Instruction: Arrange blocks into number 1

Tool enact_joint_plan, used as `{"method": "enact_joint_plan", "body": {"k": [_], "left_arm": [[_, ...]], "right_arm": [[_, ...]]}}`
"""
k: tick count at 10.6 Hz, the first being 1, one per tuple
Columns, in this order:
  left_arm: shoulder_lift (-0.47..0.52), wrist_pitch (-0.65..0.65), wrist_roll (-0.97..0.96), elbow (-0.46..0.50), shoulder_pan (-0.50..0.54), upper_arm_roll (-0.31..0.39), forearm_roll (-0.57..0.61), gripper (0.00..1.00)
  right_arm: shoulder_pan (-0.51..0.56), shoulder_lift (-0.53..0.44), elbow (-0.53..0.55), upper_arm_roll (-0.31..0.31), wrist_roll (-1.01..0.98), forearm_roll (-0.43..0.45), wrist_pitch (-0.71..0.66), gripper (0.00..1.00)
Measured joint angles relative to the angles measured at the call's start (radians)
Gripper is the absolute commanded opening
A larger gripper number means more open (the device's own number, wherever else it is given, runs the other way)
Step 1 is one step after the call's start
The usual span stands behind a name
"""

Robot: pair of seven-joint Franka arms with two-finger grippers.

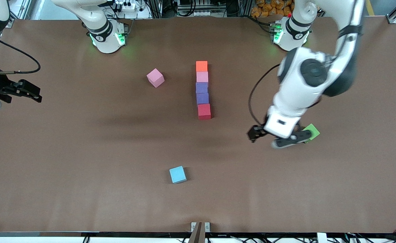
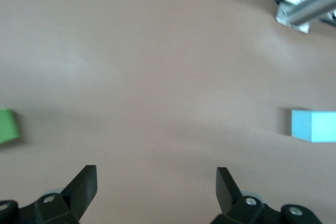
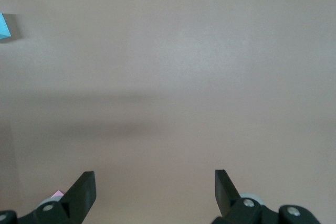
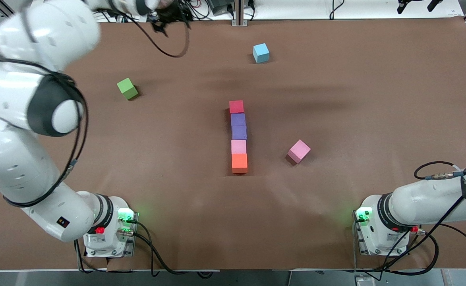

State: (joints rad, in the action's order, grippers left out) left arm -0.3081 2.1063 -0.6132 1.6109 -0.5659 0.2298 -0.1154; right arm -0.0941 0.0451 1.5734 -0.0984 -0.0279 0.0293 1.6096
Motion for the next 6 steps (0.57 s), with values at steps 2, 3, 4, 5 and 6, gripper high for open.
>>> {"method": "enact_joint_plan", "body": {"k": [2,3,4,5,6], "left_arm": [[0.095,-0.105,0.146,0.0,0.126,-0.015,0.003,1.0],[0.135,-0.162,0.209,0.001,0.177,-0.017,0.003,1.0],[0.171,-0.217,0.249,0.001,0.22,-0.018,0.004,1.0],[0.204,-0.267,0.275,0.002,0.261,-0.022,0.004,1.0],[0.232,-0.31,0.289,0.002,0.304,-0.04,0.004,1.0]], "right_arm": [[-0.001,0.004,-0.003,0.004,0.0,0.0,0.0,1.0],[-0.001,0.006,-0.005,0.004,0.0,0.0,0.0,1.0],[-0.001,0.007,-0.006,0.005,0.0,0.0,0.0,1.0],[-0.001,0.007,-0.007,0.005,0.0,0.0,0.0,1.0],[-0.001,0.008,-0.008,0.005,0.0,0.0,0.0,1.0]]}}
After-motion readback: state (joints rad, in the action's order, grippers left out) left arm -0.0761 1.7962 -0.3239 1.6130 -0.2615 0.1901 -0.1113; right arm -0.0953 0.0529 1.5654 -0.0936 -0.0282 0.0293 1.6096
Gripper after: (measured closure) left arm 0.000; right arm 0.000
